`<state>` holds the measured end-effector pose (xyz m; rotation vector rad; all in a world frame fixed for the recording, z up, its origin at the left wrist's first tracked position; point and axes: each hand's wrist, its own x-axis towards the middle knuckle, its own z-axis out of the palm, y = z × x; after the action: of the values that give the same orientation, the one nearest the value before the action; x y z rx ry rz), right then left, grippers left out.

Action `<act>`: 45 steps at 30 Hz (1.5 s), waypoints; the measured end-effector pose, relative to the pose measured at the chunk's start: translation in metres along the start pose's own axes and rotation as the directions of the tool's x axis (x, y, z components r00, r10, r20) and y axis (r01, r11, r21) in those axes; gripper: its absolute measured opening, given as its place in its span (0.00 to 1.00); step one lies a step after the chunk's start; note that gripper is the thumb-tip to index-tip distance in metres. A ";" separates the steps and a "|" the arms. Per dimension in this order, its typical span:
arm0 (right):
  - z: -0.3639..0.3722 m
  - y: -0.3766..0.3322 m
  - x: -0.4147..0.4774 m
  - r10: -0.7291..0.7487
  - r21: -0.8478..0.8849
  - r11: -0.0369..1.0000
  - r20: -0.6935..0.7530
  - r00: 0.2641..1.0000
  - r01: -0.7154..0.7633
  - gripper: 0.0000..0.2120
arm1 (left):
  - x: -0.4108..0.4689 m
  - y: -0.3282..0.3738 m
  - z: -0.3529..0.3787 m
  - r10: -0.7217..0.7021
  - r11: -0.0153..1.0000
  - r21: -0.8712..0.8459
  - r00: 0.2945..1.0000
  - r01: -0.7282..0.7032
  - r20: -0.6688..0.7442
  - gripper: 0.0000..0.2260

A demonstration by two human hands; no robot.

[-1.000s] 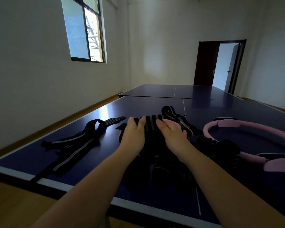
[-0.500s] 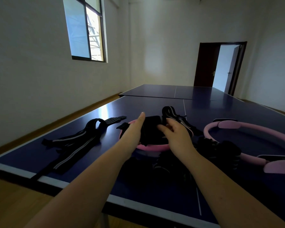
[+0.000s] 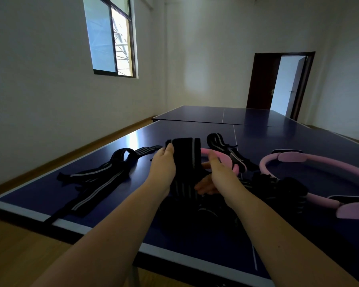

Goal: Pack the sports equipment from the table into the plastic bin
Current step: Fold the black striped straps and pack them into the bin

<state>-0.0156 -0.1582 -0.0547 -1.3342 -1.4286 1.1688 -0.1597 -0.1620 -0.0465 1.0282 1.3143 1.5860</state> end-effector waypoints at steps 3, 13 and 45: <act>-0.003 0.008 0.008 0.139 0.103 0.984 0.095 0.986 -0.148 0.20 | 0.002 -0.004 -0.001 -0.047 0.996 -0.070 0.999 0.047 -0.010 0.13; -0.005 0.003 0.020 -0.053 0.558 0.828 -0.037 0.998 0.065 0.15 | 0.000 -0.006 -0.006 0.049 0.982 0.178 0.993 -0.067 0.106 0.05; -0.013 0.040 0.002 -0.617 -0.857 0.249 0.217 0.756 0.450 0.22 | -0.008 -0.013 0.013 -0.318 0.931 -0.118 0.926 0.346 0.205 0.08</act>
<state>0.0059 -0.1548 -0.0910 -1.2891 -2.2499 -0.2971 -0.1439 -0.1635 -0.0587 0.7859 1.1526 1.2805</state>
